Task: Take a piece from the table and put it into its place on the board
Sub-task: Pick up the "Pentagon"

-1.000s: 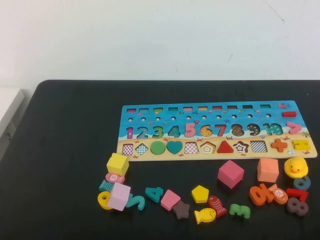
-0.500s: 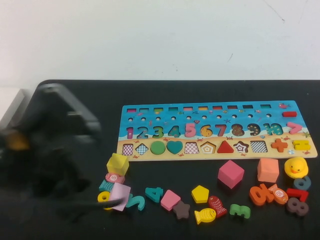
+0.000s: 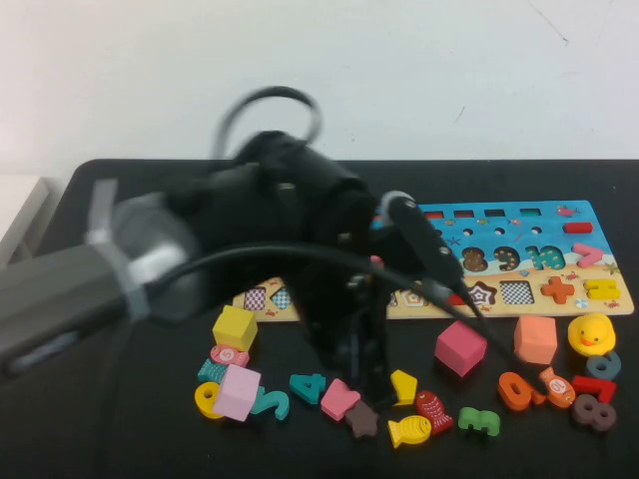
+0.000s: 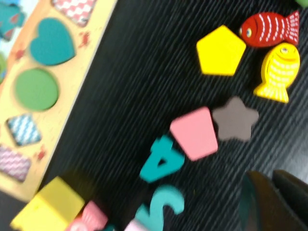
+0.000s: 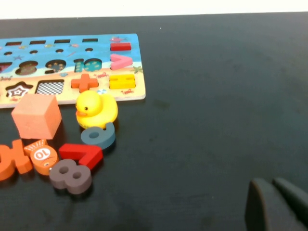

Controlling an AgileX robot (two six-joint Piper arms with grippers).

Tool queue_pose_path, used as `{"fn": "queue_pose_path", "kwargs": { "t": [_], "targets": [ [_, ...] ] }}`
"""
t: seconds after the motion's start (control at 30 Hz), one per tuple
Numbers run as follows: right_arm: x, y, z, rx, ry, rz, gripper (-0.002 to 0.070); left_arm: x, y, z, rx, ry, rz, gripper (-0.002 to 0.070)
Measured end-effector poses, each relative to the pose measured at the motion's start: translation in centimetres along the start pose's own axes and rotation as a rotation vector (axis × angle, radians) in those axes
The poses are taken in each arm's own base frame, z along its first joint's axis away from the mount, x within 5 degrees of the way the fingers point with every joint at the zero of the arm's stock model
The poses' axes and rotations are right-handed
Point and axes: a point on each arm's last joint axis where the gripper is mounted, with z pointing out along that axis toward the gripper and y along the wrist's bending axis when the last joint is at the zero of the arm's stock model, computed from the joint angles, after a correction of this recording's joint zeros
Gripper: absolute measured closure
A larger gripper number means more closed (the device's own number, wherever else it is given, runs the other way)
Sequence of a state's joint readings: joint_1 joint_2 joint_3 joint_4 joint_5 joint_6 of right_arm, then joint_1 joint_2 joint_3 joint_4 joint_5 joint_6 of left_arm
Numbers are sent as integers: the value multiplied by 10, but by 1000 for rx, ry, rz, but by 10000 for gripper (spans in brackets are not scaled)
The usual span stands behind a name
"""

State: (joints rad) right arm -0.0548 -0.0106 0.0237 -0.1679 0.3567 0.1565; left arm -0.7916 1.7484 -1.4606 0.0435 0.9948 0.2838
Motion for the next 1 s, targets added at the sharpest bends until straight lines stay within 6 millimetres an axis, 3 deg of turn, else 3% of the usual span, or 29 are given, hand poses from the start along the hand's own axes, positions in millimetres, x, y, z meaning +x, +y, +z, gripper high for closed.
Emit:
{"fn": "queue_pose_path", "kwargs": {
  "t": [0.1, 0.3, 0.4, 0.63, 1.0],
  "targets": [
    [0, 0, 0, 0, 0, 0, 657, -14, 1, 20, 28, 37, -20, 596],
    [0, 0, 0, 0, 0, 0, 657, -34, 4, 53, 51, 69, -96, 319],
    [0, 0, 0, 0, 0, 0, 657, -39, 5, 71, 56, 91, -104, 249],
    [0, 0, 0, 0, 0, 0, 657, -40, 3, 99, 67, 138, -118, 223],
    [0, 0, 0, 0, 0, 0, 657, -44, 4, 102, 62, 100, -50, 223]
  ]
}}
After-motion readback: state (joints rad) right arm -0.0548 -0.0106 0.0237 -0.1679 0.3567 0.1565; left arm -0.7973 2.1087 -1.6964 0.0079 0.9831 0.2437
